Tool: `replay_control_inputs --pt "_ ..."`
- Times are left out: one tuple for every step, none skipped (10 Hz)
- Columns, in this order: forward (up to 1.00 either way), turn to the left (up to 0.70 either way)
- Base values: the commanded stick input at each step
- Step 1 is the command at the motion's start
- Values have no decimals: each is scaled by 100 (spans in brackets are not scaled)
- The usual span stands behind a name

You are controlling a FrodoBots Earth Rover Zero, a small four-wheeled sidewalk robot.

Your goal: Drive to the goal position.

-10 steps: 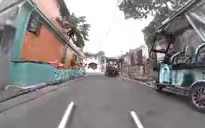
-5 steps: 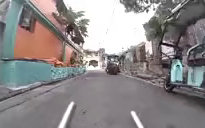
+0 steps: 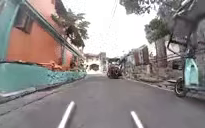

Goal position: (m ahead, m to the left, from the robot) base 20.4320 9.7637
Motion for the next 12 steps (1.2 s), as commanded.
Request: replay_control_inputs --pt "85 0" --pt "85 0" --pt "85 0" --pt "85 0" --pt "85 0" --pt "85 0" --pt "85 0" --pt "85 0" --pt "85 0" --pt "85 0" --pt "85 0" --pt "85 0"
